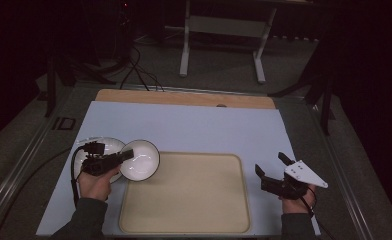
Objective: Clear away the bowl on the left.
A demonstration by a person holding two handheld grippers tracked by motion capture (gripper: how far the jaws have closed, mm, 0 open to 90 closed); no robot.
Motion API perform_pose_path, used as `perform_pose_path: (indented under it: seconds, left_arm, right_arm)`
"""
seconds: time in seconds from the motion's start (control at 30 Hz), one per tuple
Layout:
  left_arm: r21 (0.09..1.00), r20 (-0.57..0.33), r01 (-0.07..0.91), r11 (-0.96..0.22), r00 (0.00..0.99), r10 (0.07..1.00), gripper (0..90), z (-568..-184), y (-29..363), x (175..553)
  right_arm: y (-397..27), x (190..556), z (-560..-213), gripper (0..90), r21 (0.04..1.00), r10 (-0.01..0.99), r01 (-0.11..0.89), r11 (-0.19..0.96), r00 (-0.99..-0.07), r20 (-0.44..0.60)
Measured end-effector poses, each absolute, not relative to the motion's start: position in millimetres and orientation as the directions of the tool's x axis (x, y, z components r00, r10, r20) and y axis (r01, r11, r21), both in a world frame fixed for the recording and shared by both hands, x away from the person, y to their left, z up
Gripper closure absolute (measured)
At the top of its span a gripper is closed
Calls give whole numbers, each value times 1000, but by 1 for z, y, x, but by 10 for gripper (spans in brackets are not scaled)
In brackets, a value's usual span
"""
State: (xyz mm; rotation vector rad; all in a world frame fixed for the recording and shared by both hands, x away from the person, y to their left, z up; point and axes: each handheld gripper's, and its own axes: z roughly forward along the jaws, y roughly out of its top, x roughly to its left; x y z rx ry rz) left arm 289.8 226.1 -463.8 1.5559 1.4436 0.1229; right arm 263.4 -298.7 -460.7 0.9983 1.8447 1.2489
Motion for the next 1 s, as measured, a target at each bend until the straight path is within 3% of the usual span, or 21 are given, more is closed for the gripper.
perform_pose_path:
  seconds: [1.0]
  left_arm:
    - [675, -515, 727, 123, 346, 784, 776, -467, 194, 289]
  right_arm:
    - [-299, 263, -461, 110, 946, 876, 214, 243, -468, -119]
